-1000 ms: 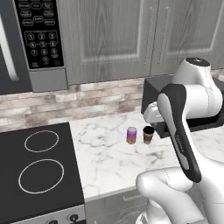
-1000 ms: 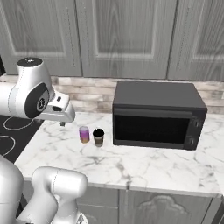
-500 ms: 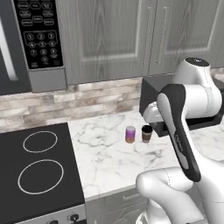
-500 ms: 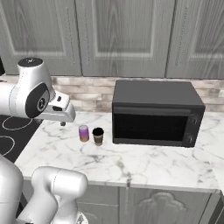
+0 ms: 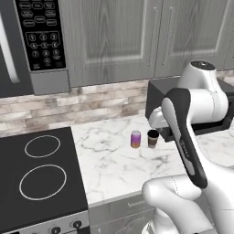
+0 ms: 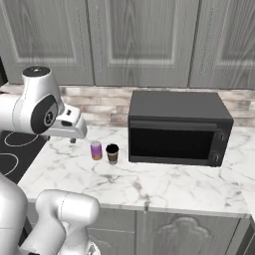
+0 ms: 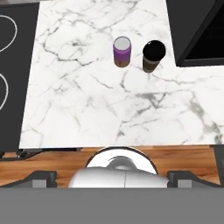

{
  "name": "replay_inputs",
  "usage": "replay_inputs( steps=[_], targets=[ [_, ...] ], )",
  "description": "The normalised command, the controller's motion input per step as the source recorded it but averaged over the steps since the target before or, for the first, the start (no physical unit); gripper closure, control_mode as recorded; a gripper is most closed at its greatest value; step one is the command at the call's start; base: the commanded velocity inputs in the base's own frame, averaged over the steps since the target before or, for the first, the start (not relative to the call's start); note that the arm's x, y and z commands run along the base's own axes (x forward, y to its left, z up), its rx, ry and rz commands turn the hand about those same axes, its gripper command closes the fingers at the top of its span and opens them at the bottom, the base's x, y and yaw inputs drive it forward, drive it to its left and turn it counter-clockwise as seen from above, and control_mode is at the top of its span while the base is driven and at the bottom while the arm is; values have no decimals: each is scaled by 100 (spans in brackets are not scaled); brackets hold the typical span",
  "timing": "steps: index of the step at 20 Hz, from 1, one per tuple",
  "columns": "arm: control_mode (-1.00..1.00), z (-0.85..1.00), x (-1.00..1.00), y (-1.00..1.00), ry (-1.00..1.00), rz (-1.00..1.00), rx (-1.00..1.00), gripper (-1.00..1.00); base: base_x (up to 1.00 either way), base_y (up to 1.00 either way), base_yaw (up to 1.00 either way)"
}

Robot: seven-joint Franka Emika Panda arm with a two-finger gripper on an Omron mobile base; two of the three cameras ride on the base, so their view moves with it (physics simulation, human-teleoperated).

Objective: Move the drinks to the dining counter.

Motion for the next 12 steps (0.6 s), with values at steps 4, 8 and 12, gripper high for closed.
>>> replay_inputs(
  steps=[4,8,12],
  targets=[
    [-100,-18,19,0,0,0,0,-100,0,0,0],
    [-100,-24,5,0,-1,0,0,-100,0,0,0],
    [-100,-22,0,0,-5,0,0,-100,0,0,0]
  ],
)
